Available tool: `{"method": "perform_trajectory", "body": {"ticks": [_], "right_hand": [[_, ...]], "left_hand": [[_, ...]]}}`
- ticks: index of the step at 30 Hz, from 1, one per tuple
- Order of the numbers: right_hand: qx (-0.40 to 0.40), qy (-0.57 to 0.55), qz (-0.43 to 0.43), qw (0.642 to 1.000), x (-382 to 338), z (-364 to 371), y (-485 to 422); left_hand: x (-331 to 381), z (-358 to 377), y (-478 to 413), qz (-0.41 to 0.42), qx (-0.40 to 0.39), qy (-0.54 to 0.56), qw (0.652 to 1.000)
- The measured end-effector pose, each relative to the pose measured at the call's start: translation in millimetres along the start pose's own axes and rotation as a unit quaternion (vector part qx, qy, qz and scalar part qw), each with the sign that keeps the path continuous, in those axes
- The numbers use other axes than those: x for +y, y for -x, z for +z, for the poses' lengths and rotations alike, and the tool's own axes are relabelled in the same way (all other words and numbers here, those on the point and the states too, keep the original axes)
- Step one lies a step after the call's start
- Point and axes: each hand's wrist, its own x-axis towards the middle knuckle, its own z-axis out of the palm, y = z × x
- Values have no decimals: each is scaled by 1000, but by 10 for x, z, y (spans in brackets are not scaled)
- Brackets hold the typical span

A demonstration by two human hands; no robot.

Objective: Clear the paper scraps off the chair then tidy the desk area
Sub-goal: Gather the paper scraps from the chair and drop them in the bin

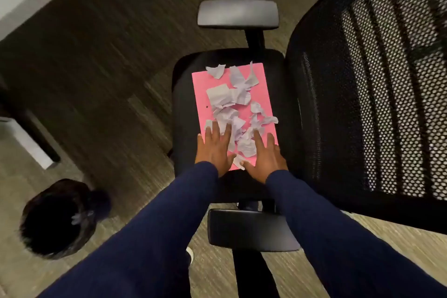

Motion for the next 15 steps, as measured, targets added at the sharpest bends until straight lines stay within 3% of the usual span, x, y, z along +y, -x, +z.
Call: {"method": "perform_trajectory", "body": {"ticks": [5, 15], "right_hand": [[35, -5, 8, 999, -32, 231, -255], [106, -13, -3, 994, -39, 433, -502]], "left_hand": [[-19, 198, -249, -47, 47, 12, 998], [-62, 381, -490, -34, 110, 13, 993]]}}
